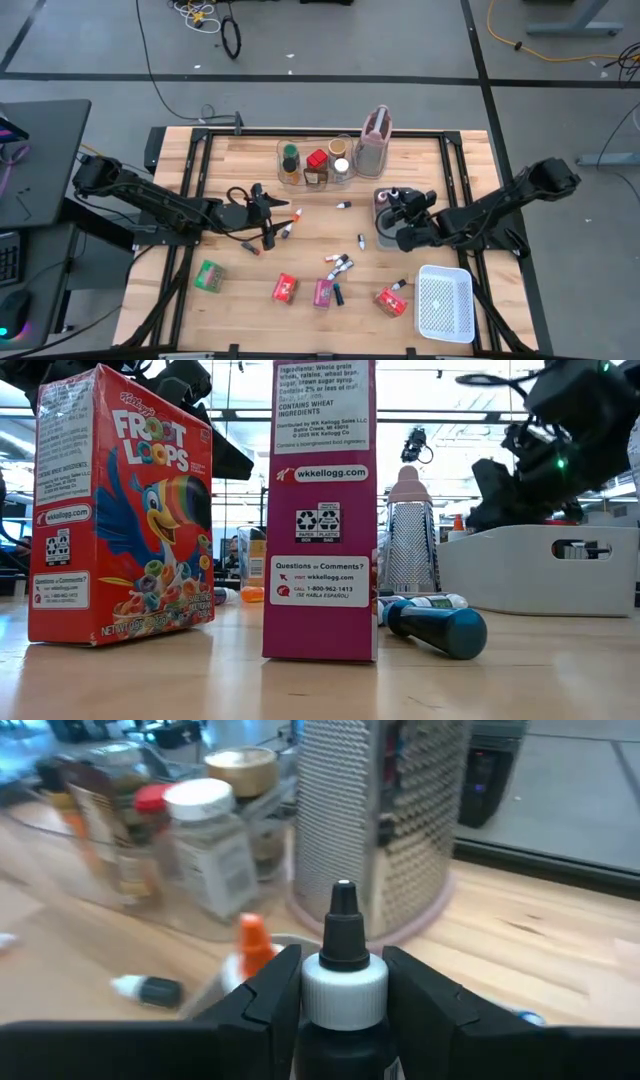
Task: Pick & Place Kitchen Items
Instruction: Put the large black food coloring bottle into the gray bin, then put the small green food coloring bottle into the gray bin
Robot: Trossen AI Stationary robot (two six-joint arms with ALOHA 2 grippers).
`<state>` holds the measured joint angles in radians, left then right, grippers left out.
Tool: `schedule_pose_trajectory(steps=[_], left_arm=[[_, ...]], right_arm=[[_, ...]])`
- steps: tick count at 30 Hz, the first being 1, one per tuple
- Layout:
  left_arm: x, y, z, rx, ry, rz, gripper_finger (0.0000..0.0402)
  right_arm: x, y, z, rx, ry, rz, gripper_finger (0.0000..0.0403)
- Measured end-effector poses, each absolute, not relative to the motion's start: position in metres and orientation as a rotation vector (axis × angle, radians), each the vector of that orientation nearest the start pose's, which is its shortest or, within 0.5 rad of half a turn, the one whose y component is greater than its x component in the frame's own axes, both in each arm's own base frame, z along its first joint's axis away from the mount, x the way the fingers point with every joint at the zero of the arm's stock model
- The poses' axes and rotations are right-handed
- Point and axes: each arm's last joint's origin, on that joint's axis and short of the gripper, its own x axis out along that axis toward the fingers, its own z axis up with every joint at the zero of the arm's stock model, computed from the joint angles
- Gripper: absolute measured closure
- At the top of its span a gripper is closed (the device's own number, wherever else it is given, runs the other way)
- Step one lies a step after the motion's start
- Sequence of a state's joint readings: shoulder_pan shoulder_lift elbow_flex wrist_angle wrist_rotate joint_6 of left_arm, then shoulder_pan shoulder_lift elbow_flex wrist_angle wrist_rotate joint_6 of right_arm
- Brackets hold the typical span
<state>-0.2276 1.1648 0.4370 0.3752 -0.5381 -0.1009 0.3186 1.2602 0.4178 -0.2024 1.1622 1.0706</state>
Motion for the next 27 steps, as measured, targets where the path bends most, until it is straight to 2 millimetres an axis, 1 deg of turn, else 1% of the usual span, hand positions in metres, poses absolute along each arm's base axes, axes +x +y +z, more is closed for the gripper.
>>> schedule_pose_trajectory(steps=[8,11,15,27], left_arm=[[0.223,-0.036,0.196,0.033,0.312,0.323,0.0136],[0.223,-0.036,0.196,0.033,0.312,0.323,0.0136],[0.223,-0.036,0.196,0.033,0.313,0.323,0.0136],[0.223,-0.036,0.196,0.033,0.313,0.323,0.0136]], right_arm=[[0.179,0.021,0.131,0.190,0.277,-1.089,0.0264],[0.181,0.020,0.131,0.176,0.265,-1.085,0.0262],[0.184,0.019,0.133,0.146,0.299,-1.054,0.0256],[0.187,0.011,0.133,0.179,0.302,-1.073,0.0208]])
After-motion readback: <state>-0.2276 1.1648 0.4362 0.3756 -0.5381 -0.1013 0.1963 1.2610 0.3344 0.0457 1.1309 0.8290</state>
